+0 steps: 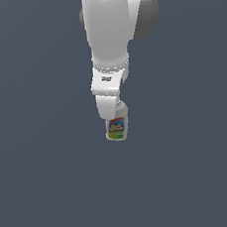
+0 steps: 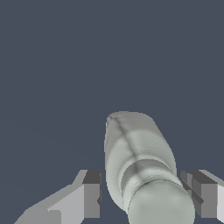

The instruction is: Pick up the object and move it to a goal position.

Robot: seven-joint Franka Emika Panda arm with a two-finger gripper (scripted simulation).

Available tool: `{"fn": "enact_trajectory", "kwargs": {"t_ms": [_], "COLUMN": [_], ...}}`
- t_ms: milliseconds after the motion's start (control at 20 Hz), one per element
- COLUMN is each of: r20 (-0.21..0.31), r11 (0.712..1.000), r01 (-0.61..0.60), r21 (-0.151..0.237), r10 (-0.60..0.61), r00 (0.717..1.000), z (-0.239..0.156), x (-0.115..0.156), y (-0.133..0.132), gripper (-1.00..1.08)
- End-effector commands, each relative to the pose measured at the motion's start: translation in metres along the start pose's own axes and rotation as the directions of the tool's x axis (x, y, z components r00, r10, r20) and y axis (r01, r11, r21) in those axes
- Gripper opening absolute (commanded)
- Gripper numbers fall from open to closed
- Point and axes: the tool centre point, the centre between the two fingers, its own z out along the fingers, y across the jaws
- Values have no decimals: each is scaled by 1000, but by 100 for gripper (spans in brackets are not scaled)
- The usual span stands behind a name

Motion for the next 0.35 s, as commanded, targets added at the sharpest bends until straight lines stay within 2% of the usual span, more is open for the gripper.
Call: {"fn": "enact_trajectory", "kwargs": {"t_ms": [0,300], "r20": [-3,-2], "r11": [1000,1000], "r01": [0,0], "r21": [-11,-11], "r10": [0,0], "r00": [1000,1000], "z": [-16,-23], "x": [-1,-3], "y": [5,9], "gripper": [-100,-100]}}
